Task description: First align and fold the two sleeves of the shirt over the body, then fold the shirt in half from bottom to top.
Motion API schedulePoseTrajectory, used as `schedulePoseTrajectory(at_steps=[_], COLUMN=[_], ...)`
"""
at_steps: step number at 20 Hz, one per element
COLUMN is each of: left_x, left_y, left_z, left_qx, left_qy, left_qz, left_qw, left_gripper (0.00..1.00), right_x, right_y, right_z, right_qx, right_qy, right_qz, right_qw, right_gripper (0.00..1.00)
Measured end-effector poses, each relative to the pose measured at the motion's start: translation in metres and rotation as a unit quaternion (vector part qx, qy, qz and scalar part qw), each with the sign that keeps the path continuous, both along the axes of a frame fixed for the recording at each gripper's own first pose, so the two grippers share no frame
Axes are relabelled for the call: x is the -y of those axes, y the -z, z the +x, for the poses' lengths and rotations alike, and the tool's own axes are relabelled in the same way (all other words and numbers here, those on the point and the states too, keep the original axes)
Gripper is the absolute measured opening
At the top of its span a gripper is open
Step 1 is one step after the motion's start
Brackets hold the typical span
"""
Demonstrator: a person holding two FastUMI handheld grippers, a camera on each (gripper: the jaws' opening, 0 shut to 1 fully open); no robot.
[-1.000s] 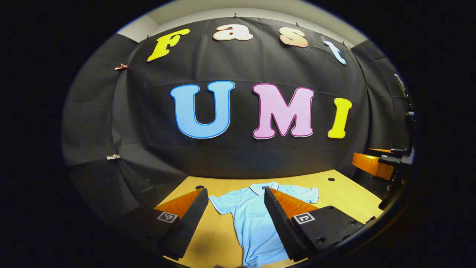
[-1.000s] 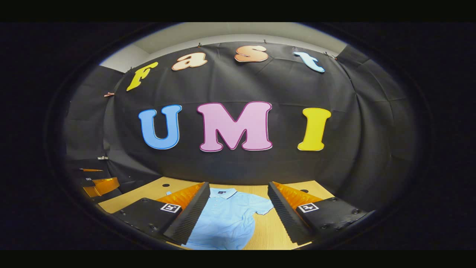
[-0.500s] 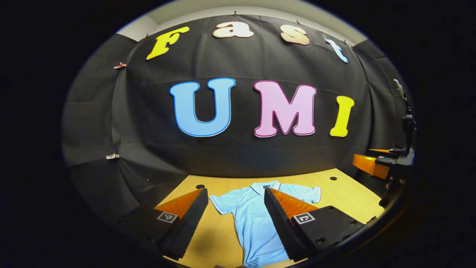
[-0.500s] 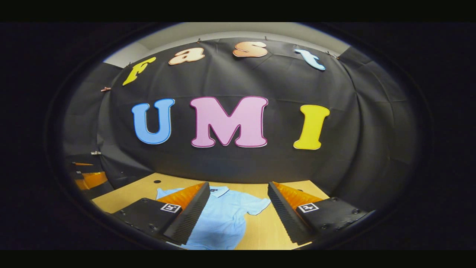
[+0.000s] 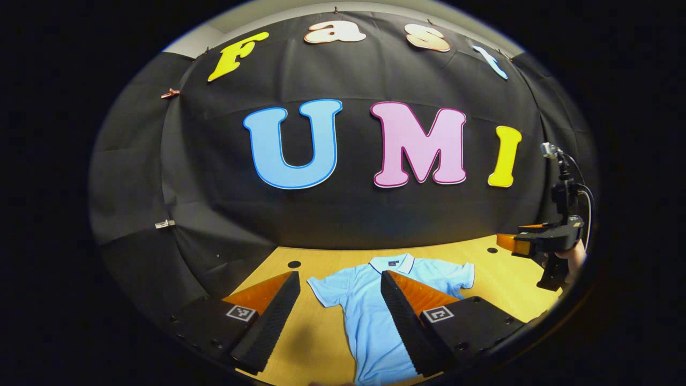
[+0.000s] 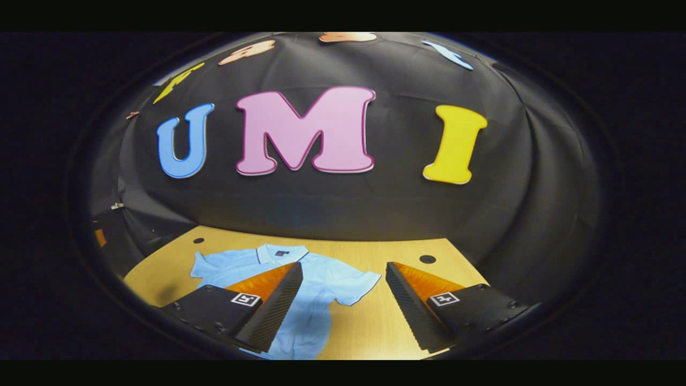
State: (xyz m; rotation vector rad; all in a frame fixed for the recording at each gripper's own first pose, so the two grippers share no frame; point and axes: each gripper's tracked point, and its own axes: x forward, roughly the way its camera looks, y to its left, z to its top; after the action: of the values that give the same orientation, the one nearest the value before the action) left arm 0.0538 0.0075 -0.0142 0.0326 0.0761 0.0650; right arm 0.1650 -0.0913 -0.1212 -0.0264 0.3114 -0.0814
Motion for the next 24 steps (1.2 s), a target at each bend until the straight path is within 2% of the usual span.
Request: schedulePoseTrajectory(at_steps=[5,8,10,16,22,24], left_x=[0.002,-0.003,-0.006,-0.014,-0.016,-0.016], left_y=[0.016,0.023,0.028,0.04,0.064,0.071], left_z=[0.024,0.039,0.05,0.068,0.064,0.062], left_qx=[-0.022,-0.033,-0.039,-0.045,-0.066,-0.071], left_qy=[0.004,0.004,0.001,-0.007,-0.009,-0.011], left_qz=[-0.009,-0.016,-0.021,-0.044,-0.054,-0.056], left_qw=[1.0,0.999,0.999,0.998,0.996,0.996], left_gripper=[0.97,0.97,0.97,0.97,0.97,0.97], right_x=[0.023,0.043,0.053,0.068,0.069,0.068], right_y=[0.075,0.121,0.15,0.21,0.22,0.22], right_z=[0.081,0.114,0.128,0.147,0.154,0.153], right_qx=[-0.082,-0.12,-0.147,-0.2,-0.2,-0.2], right_qy=[0.035,0.048,0.058,0.076,0.083,0.077], right_qz=[0.046,0.011,0.006,0.031,0.043,0.041], right_qw=[0.995,0.992,0.987,0.976,0.975,0.976], right_gripper=[0.98,0.98,0.98,0.98,0.98,0.94])
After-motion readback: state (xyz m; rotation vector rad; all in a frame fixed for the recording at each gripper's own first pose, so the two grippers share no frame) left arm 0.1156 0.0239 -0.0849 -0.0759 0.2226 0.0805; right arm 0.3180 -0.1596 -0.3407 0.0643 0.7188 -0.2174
